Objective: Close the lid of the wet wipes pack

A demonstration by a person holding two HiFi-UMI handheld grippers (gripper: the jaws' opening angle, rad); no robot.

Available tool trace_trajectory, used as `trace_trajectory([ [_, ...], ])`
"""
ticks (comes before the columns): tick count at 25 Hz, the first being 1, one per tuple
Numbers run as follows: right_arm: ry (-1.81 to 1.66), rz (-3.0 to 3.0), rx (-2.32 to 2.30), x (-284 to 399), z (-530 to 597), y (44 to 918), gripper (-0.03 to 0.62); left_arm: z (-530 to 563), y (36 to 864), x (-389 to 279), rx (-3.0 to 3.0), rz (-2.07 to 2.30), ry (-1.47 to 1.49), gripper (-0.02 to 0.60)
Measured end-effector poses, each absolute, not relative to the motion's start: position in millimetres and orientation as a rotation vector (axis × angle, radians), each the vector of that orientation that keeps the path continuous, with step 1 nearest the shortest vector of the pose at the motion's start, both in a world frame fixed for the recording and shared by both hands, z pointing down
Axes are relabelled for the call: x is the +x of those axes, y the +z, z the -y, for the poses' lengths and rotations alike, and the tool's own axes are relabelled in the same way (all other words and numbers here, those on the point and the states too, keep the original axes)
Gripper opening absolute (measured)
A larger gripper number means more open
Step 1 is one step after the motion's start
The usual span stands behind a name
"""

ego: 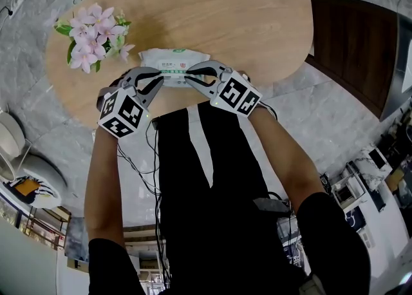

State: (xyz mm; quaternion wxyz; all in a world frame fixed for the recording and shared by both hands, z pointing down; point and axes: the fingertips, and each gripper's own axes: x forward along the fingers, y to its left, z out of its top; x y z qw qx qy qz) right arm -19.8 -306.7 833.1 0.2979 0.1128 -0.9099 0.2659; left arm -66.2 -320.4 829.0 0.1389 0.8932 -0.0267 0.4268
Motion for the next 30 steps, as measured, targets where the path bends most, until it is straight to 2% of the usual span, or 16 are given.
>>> trace_trajectory([
  [10,0.936,2.406,0.334,-21.3,302.9,845.4,0.046,312.3,840.1,-68.7,2.535,0.034,1.24,0.052],
  [13,0.979,2.397,0.361,-21.8,304.8,849.5,0.029,309.7,844.3,-70.3,2.518,0.036,1.237,0.054],
  [23,0.909,2.364,0.394,-30.3,305.7,858.6,0.026,312.5,852.1,-64.2,2.503,0.079,1.24,0.052],
  [30,0.865,2.312,0.413,-33.6,305.0,864.2,0.017,311.8,864.1,-59.7,2.48,0.088,1.377,0.04],
])
